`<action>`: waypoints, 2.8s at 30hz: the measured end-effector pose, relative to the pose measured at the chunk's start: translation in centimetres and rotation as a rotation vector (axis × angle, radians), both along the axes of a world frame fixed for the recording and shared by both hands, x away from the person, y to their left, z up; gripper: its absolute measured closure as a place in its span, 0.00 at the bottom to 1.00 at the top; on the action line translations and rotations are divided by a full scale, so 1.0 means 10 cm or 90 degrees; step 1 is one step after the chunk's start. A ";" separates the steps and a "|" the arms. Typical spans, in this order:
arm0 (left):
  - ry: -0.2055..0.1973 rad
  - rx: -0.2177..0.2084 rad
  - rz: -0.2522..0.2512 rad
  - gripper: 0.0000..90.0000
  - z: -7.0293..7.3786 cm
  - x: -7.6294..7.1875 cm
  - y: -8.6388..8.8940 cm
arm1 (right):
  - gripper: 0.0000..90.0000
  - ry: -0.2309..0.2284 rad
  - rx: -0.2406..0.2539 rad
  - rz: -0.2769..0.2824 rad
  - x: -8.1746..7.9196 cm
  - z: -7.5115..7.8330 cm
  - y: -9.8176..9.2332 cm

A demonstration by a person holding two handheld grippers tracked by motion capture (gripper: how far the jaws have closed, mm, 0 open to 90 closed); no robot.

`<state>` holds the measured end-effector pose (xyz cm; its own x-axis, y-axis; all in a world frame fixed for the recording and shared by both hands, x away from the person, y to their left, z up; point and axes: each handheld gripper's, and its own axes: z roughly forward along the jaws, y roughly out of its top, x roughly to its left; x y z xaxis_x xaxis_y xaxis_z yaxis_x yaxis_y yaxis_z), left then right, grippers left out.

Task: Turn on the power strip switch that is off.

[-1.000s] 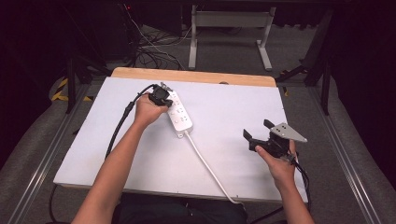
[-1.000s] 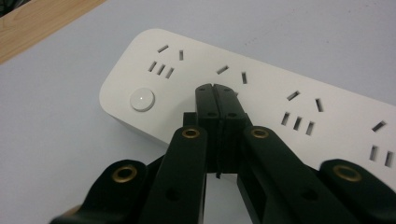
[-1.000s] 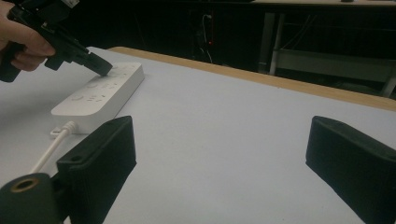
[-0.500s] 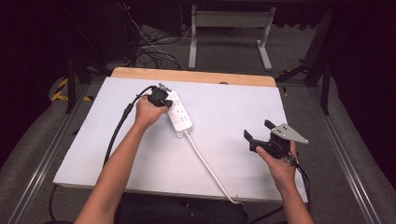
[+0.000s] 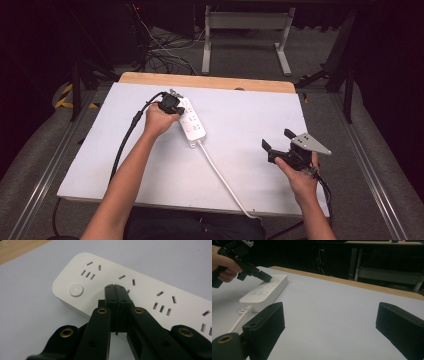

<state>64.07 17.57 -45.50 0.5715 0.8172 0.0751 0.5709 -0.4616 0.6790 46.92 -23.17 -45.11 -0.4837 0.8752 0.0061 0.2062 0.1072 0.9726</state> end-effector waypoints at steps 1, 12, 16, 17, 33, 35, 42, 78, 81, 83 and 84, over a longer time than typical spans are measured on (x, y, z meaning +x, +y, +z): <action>0.000 0.001 0.000 1.00 0.00 0.00 -0.01 | 0.10 -0.001 0.000 0.001 0.00 0.00 0.00; -0.006 0.008 0.000 1.00 0.01 0.00 -0.01 | 0.10 0.003 -0.002 0.003 0.02 -0.01 0.01; -0.003 0.003 0.002 1.00 0.00 -0.01 -0.02 | 0.10 0.002 -0.003 0.002 0.01 -0.01 0.01; -0.008 0.003 0.002 1.00 0.00 -0.01 -0.02 | 0.10 0.001 -0.002 0.002 0.01 -0.01 0.01; -0.021 0.000 0.005 1.00 -0.02 -0.04 -0.02 | 0.10 -0.002 0.002 -0.001 -0.02 0.01 -0.01; -0.023 0.000 0.005 1.00 -0.03 -0.04 -0.02 | 0.10 -0.001 0.000 -0.001 -0.02 0.01 0.00; -0.034 0.006 0.008 1.00 -0.02 -0.04 -0.03 | 0.10 -0.002 0.001 -0.002 -0.03 0.01 -0.01; -0.292 -0.204 0.081 1.00 0.40 -1.32 1.04 | 0.11 -0.003 -0.008 -0.005 -0.01 0.00 0.01; -0.315 -0.208 0.104 1.00 0.41 -1.45 1.19 | 0.11 0.000 -0.008 -0.004 -0.01 0.00 0.02; -0.328 -0.211 0.117 1.00 0.42 -1.53 1.25 | 0.11 0.001 -0.011 -0.004 -0.01 0.00 0.03; -0.335 -0.210 0.122 1.00 0.42 -1.57 1.28 | 0.11 0.000 -0.010 -0.004 -0.01 0.00 0.03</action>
<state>48.36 30.36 -41.32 0.3684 0.9291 0.0323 0.1746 -0.1033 0.9792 46.85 -22.85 -45.11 -0.4786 0.8780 -0.0078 0.2065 0.1212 0.9709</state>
